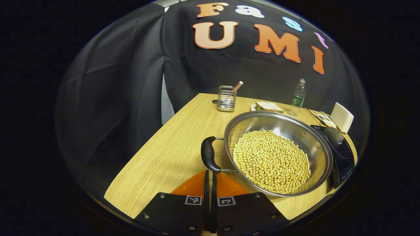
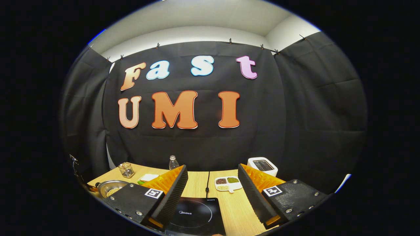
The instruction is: First push the handle of the pot to place it horizontally, then grasp the pot with both hands and set it on the induction cooktop.
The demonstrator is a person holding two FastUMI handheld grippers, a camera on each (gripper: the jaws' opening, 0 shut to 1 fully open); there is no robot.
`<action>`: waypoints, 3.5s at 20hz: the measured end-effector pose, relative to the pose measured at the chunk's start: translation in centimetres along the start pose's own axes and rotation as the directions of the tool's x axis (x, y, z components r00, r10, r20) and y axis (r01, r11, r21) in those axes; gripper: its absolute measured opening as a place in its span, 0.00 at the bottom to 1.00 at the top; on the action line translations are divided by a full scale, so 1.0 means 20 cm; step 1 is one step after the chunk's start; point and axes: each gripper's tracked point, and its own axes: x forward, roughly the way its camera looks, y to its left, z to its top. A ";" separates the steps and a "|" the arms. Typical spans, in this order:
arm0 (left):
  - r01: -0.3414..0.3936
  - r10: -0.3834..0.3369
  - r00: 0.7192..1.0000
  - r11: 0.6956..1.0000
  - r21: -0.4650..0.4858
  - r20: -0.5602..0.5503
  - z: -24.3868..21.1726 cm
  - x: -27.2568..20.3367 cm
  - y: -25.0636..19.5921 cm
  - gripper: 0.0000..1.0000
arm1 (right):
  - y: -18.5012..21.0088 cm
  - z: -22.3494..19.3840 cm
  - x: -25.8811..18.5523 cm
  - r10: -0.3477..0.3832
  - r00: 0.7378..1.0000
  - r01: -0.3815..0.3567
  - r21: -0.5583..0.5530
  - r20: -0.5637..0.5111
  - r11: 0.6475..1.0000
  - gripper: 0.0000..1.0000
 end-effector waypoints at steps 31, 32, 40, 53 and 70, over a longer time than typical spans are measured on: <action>0.179 -0.161 0.962 0.982 -0.063 0.222 0.35 -0.13 -0.03 0.02 | 0.71 -0.47 0.04 0.087 0.983 -0.082 0.040 -0.159 0.996 0.95; 0.192 -0.172 0.956 0.979 -0.063 0.237 0.38 -0.15 -0.04 0.02 | 0.76 -0.51 0.04 0.097 0.980 -0.089 0.056 -0.175 0.994 0.95; 0.223 -0.217 0.951 0.975 -0.001 0.222 0.42 -0.07 -0.13 0.14 | 1.15 -0.84 0.06 0.142 0.941 -0.133 0.050 -0.307 0.990 0.96; 0.206 -0.210 0.974 0.977 0.057 0.080 0.28 0.22 -0.07 0.80 | 1.46 -1.31 0.18 0.148 0.850 -0.173 -0.003 -0.505 0.985 0.96; 0.189 -0.189 0.982 0.980 -0.065 0.012 0.21 0.31 -0.04 0.53 | 1.46 -1.49 0.27 0.131 0.791 -0.149 0.019 -0.598 0.989 0.63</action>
